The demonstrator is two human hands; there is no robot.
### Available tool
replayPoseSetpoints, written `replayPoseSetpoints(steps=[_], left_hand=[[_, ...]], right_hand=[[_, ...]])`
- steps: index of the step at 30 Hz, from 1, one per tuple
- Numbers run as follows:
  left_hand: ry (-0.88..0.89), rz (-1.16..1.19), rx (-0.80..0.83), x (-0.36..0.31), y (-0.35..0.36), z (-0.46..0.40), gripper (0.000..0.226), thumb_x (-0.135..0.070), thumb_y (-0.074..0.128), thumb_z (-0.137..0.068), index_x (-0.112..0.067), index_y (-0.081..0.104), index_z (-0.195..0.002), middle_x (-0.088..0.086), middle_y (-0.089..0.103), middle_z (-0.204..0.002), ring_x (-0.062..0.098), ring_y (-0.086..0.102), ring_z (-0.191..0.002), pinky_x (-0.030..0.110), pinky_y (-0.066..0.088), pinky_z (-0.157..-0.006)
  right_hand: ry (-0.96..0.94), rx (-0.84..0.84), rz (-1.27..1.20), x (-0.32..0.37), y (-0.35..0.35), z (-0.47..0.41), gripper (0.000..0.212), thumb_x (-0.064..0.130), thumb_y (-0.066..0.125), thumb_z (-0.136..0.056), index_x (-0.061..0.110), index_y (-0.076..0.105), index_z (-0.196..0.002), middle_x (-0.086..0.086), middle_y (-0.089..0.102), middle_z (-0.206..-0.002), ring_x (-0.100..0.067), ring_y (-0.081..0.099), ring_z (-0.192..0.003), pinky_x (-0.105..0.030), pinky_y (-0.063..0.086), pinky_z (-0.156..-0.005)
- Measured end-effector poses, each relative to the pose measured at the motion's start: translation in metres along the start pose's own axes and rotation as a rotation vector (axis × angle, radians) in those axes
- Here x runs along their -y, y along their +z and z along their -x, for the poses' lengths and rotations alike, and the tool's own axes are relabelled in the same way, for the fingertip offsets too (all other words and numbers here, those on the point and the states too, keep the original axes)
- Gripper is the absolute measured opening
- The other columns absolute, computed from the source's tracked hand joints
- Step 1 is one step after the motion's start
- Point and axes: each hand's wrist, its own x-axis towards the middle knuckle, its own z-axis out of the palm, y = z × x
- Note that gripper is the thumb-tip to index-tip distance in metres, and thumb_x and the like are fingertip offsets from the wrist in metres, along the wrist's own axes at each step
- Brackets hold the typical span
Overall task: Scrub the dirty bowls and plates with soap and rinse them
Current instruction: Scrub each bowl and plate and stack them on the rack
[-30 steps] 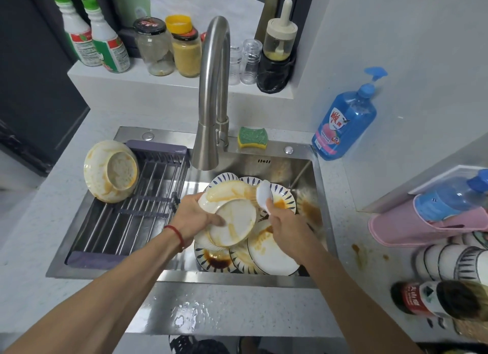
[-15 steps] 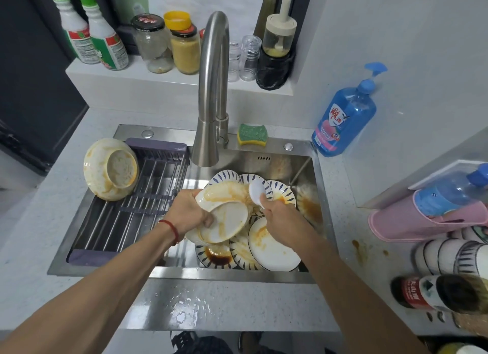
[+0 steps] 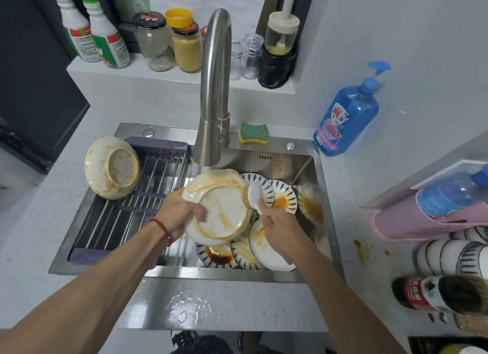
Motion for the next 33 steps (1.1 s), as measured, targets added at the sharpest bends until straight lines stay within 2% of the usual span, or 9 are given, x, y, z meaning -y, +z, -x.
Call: replayPoseSetpoints(steps=[4, 9, 13, 17, 21, 23, 26, 30, 33], left_hand=[[-0.013, 0.057, -0.014, 0.008, 0.003, 0.002, 0.068, 0.017, 0.064, -0.032, 0.001, 0.069, -0.097, 0.017, 0.072, -0.106, 0.041, 0.068, -0.104, 0.041, 0.060, -0.061], [-0.036, 0.148, 0.014, 0.013, 0.003, 0.005, 0.073, 0.017, 0.061, -0.035, 0.000, 0.069, -0.105, 0.020, 0.071, -0.117, 0.042, 0.066, -0.112, 0.050, 0.062, -0.073], [-0.038, 0.231, 0.025, 0.012, 0.005, 0.010, 0.072, 0.018, 0.057, -0.039, -0.002, 0.070, -0.107, 0.017, 0.074, -0.110, 0.040, 0.069, -0.108, 0.051, 0.063, -0.072], [-0.047, 0.283, 0.024, 0.012, 0.009, 0.012, 0.066, 0.022, 0.055, -0.049, 0.000, 0.071, -0.110, 0.021, 0.073, -0.119, 0.042, 0.070, -0.109, 0.066, 0.058, -0.087], [-0.078, 0.360, 0.049, 0.014, 0.006, 0.011, 0.077, 0.020, 0.055, -0.054, 0.002, 0.065, -0.128, 0.025, 0.066, -0.133, 0.047, 0.065, -0.120, 0.073, 0.051, -0.093], [-0.104, 0.390, 0.059, 0.016, 0.009, 0.012, 0.073, 0.019, 0.053, -0.060, 0.000, 0.065, -0.129, 0.024, 0.067, -0.133, 0.046, 0.064, -0.121, 0.072, 0.053, -0.091], [-0.143, 0.436, 0.058, 0.018, 0.013, 0.015, 0.060, 0.018, 0.038, -0.078, -0.008, 0.066, -0.124, 0.017, 0.074, -0.120, 0.041, 0.068, -0.115, 0.063, 0.060, -0.085], [-0.155, 0.517, 0.019, 0.018, 0.017, 0.013, 0.059, 0.015, 0.035, -0.080, -0.010, 0.066, -0.123, 0.018, 0.073, -0.124, 0.042, 0.066, -0.118, 0.069, 0.050, -0.100], [-0.171, 0.556, -0.025, 0.019, 0.021, 0.010, 0.062, 0.013, 0.035, -0.080, -0.008, 0.064, -0.130, 0.021, 0.069, -0.130, 0.044, 0.064, -0.121, 0.068, 0.045, -0.107]], right_hand=[[0.007, -0.005, 0.058, 0.004, -0.001, -0.003, 0.049, 0.018, 0.032, -0.110, 0.027, 0.035, -0.158, -0.012, 0.061, -0.100, -0.025, 0.060, -0.089, -0.044, 0.053, -0.075], [0.011, 0.011, 0.105, -0.001, -0.002, -0.005, 0.045, 0.018, 0.032, -0.110, 0.022, 0.038, -0.155, -0.010, 0.064, -0.104, -0.027, 0.061, -0.091, -0.039, 0.051, -0.073], [0.001, 0.001, 0.080, -0.007, 0.002, 0.004, 0.047, 0.017, 0.033, -0.111, 0.022, 0.037, -0.157, -0.012, 0.064, -0.111, -0.023, 0.058, -0.094, -0.035, 0.050, -0.078], [0.025, -0.031, 0.043, -0.012, 0.003, 0.001, 0.047, 0.020, 0.034, -0.110, 0.028, 0.039, -0.156, -0.011, 0.062, -0.108, -0.023, 0.058, -0.091, -0.038, 0.050, -0.079], [0.012, -0.004, 0.025, -0.012, 0.007, -0.001, 0.046, 0.020, 0.034, -0.110, 0.027, 0.040, -0.156, -0.010, 0.063, -0.112, -0.022, 0.059, -0.092, -0.037, 0.049, -0.079], [0.004, -0.028, 0.042, -0.012, 0.008, 0.001, 0.046, 0.020, 0.034, -0.110, 0.026, 0.040, -0.156, -0.012, 0.063, -0.115, -0.024, 0.060, -0.096, -0.037, 0.051, -0.086], [-0.030, 0.002, 0.098, -0.010, 0.012, 0.008, 0.047, 0.019, 0.034, -0.110, 0.023, 0.039, -0.156, -0.014, 0.063, -0.122, -0.030, 0.059, -0.109, -0.050, 0.051, -0.100], [-0.046, -0.055, 0.169, -0.008, 0.013, 0.006, 0.049, 0.020, 0.034, -0.110, 0.026, 0.034, -0.159, -0.009, 0.065, -0.108, -0.025, 0.059, -0.096, -0.047, 0.054, -0.086], [-0.091, -0.008, 0.243, -0.003, 0.017, 0.015, 0.053, 0.015, 0.038, -0.109, 0.025, 0.029, -0.160, -0.011, 0.066, -0.097, -0.025, 0.062, -0.086, -0.042, 0.051, -0.073]])
